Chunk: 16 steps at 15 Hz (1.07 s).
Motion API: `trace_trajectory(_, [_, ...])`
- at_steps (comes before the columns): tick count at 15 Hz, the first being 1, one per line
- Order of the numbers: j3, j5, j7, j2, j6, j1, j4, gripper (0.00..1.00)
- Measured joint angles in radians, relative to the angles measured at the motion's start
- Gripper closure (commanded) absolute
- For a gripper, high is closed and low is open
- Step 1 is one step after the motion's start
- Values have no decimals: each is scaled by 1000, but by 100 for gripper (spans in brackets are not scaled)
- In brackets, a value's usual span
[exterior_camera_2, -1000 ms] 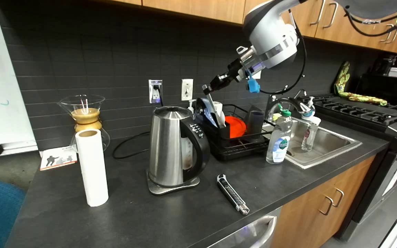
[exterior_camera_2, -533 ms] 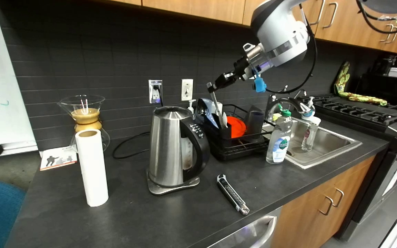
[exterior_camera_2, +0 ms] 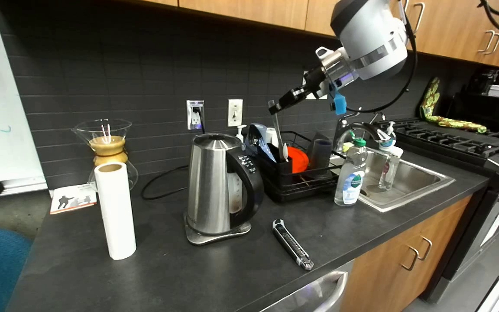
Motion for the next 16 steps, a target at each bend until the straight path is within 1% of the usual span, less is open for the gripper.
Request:
trace_trajectory(3, [19,-69,22,-42,6,0,-43,99])
trace_trajectory(8, [40,-197,95,-105,16,-2,-107,99])
trace_trajectory(12, [41,-355,226,-152,4,-1,-154,99])
trace_trajectory(16, [40,-513,371,-182,-37,0,-174,99])
